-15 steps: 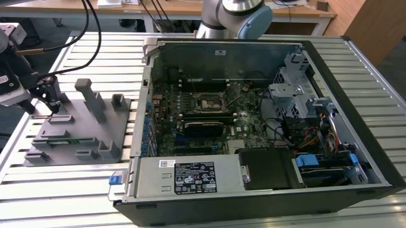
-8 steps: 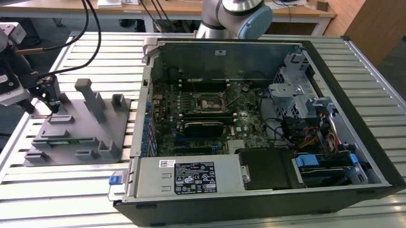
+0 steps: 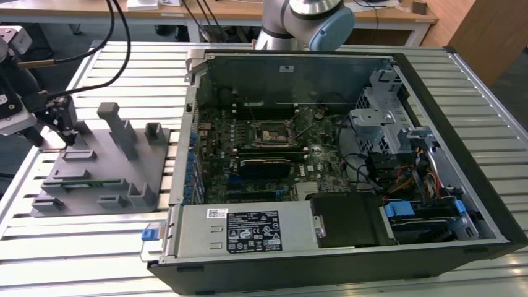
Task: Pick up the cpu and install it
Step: 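Pick up the cpu and move it towards the insertion slot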
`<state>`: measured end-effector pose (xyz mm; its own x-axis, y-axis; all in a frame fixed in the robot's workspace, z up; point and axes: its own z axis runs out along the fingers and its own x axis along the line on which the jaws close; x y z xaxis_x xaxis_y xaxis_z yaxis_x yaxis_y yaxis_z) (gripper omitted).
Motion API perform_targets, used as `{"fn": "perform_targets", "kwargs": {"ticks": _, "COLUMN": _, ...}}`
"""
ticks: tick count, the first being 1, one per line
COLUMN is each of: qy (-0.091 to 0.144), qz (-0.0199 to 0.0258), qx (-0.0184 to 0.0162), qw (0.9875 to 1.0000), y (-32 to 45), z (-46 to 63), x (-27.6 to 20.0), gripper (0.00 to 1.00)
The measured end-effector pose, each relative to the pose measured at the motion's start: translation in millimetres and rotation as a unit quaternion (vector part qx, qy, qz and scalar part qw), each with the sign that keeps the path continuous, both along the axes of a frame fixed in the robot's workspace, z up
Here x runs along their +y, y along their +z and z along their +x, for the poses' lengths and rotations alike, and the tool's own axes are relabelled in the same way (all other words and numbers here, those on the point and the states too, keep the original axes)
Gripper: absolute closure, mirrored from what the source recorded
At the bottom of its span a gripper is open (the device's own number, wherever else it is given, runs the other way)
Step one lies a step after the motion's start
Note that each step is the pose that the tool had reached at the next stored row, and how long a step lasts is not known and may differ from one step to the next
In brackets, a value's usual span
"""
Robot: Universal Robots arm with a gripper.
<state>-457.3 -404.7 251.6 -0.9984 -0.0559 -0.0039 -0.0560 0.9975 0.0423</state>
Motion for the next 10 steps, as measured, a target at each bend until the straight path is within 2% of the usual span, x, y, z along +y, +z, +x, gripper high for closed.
{"fn": "perform_targets", "kwargs": {"ticks": 10, "qy": 0.000, "qz": 0.0000, "qx": 0.0000, "qw": 1.0000, "y": 10.1, "z": 0.0, "x": 0.0, "gripper": 0.46}}
